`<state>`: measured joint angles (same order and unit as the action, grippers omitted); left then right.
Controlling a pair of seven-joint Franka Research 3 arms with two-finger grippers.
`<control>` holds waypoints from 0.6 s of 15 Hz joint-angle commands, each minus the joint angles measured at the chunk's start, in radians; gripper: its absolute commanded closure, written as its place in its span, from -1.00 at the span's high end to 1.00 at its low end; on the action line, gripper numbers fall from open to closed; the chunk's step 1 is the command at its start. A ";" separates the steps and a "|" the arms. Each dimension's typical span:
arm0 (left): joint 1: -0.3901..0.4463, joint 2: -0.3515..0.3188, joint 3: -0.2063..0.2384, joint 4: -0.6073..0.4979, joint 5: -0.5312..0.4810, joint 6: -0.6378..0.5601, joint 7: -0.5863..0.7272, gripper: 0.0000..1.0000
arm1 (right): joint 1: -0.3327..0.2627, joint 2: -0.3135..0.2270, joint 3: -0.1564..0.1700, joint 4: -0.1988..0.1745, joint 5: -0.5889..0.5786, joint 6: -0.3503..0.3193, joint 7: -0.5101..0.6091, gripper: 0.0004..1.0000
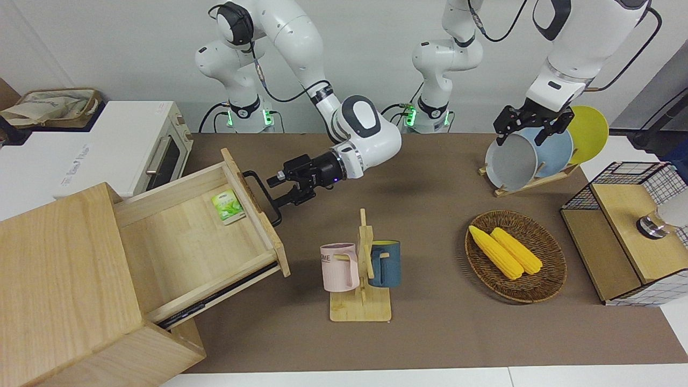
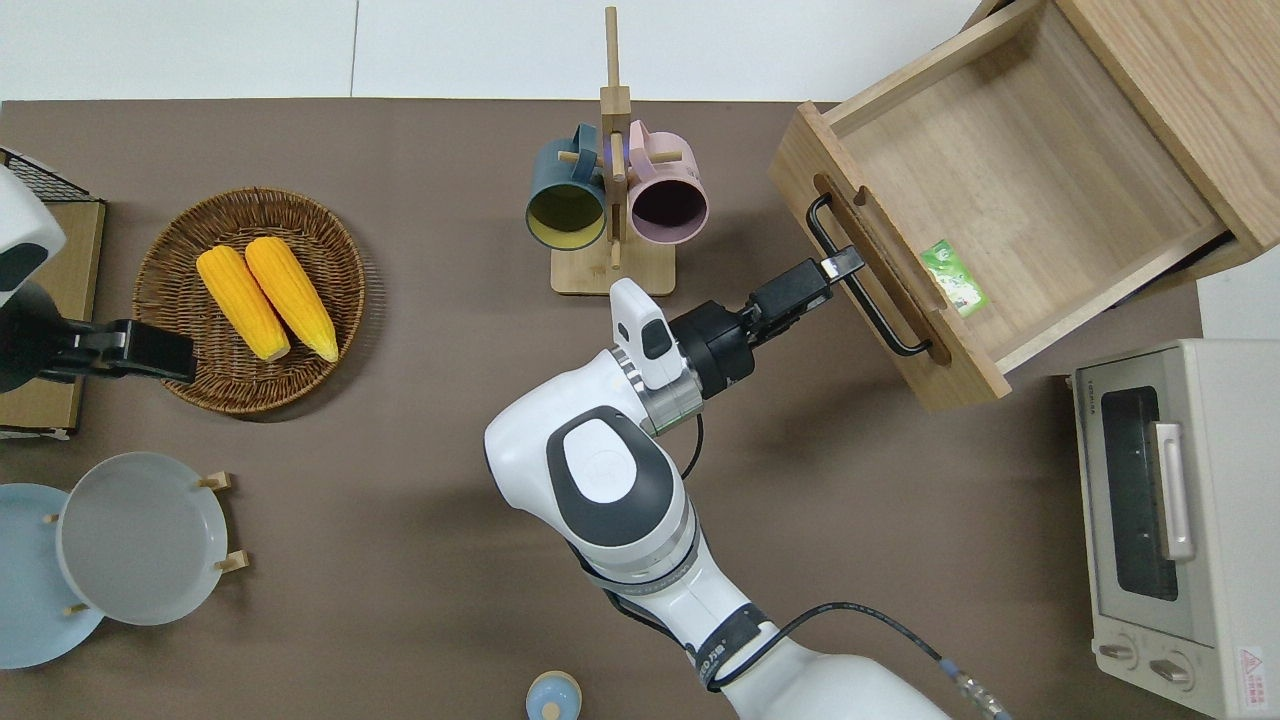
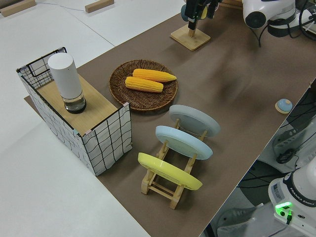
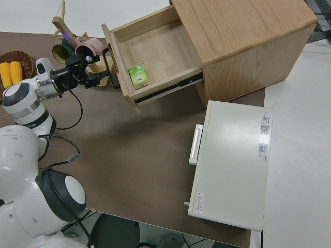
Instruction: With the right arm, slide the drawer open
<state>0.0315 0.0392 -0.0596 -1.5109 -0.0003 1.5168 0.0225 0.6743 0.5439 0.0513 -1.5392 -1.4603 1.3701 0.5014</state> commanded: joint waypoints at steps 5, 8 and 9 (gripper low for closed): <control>0.004 0.011 -0.006 0.026 0.017 -0.020 0.010 0.99 | 0.031 -0.016 -0.001 0.083 0.200 0.001 0.023 0.97; 0.004 0.011 -0.006 0.026 0.017 -0.020 0.010 0.99 | 0.025 -0.051 -0.001 0.154 0.403 0.012 0.025 0.97; 0.004 0.011 -0.006 0.026 0.017 -0.020 0.010 0.99 | 0.018 -0.073 -0.001 0.166 0.461 0.014 0.028 0.97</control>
<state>0.0315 0.0392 -0.0596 -1.5109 -0.0003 1.5168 0.0225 0.7061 0.5246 0.0524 -1.4222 -1.1666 1.3704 0.5178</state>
